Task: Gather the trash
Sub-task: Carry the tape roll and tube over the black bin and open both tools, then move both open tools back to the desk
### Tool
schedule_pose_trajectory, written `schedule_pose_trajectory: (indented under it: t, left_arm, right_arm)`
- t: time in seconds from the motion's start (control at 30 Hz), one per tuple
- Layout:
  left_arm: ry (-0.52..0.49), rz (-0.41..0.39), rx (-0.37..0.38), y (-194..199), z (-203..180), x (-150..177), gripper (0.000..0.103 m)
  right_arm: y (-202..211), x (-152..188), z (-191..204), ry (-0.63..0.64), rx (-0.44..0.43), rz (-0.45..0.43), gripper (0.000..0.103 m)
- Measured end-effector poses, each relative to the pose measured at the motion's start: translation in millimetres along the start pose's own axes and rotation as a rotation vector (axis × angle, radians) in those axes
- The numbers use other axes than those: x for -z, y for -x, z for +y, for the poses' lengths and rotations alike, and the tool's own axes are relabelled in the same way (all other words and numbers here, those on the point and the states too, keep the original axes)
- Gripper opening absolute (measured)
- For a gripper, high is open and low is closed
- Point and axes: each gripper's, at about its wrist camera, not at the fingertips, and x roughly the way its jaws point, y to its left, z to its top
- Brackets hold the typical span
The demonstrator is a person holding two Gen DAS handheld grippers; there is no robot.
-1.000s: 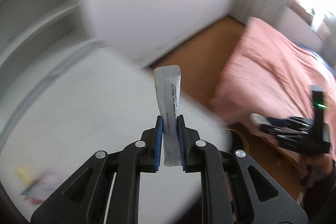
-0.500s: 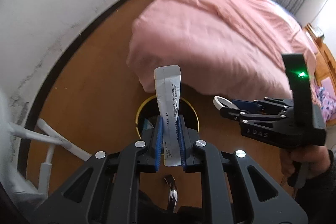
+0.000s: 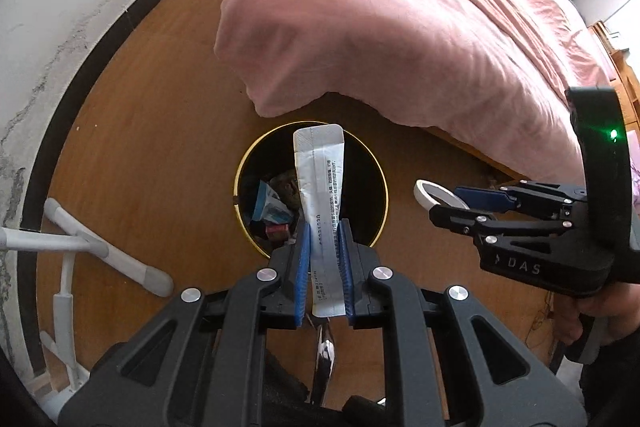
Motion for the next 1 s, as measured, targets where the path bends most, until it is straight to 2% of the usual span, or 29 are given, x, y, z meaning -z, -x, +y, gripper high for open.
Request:
schedule_pose_trajectory:
  t: [0.27,0.3,0.33,0.4,0.43,0.47,0.5,0.57,0.73,0.8,1.0]
  left_arm:
    - [-0.013,0.007,0.019,-7.8,-0.3,-15.2,0.014]
    - [-0.018,0.005,0.026,-8.0,-1.7,-16.4,0.014]
    - [-0.022,0.004,0.026,-7.1,-2.6,-17.6,0.014]
    - [-0.034,0.003,0.016,-6.2,-5.3,-19.3,0.017]
    - [-0.037,0.004,0.016,-5.9,-6.2,-19.9,0.027]
    - [-0.037,0.001,0.019,-4.8,-6.6,-20.5,0.049]
    - [-0.036,-0.009,0.019,-3.0,-7.2,-21.4,0.057]
    - [-0.046,-0.026,0.011,0.5,-8.7,-22.1,0.061]
    - [-0.054,-0.045,0.015,12.7,-9.7,-22.0,0.062]
    - [-0.059,-0.058,0.003,20.8,-9.9,-20.5,0.066]
    - [-0.080,-0.131,-0.034,72.6,-9.9,-10.2,0.072]
  right_arm:
    - [7.6,-23.7,-3.3,-0.006,-0.016,-0.040,0.037]
    - [11.3,-27.0,-3.2,-0.011,-0.021,-0.055,0.039]
    - [12.4,-29.3,-2.9,-0.015,-0.023,-0.060,0.050]
    - [19.1,-32.9,-3.1,-0.024,-0.028,-0.083,0.063]
    - [21.1,-33.9,-2.6,-0.027,-0.027,-0.094,0.063]
    - [24.0,-34.6,-2.6,-0.031,-0.026,-0.102,0.063]
    - [27.8,-35.3,-3.2,-0.038,-0.029,-0.108,0.063]
    - [31.8,-36.8,-3.5,-0.043,-0.033,-0.111,0.063]
    - [46.6,-35.3,-4.5,-0.049,-0.024,-0.133,0.063]
    - [52.1,-33.5,-4.4,-0.047,-0.020,-0.137,0.063]
    - [78.2,-29.8,12.2,-0.010,-0.011,-0.161,0.063]
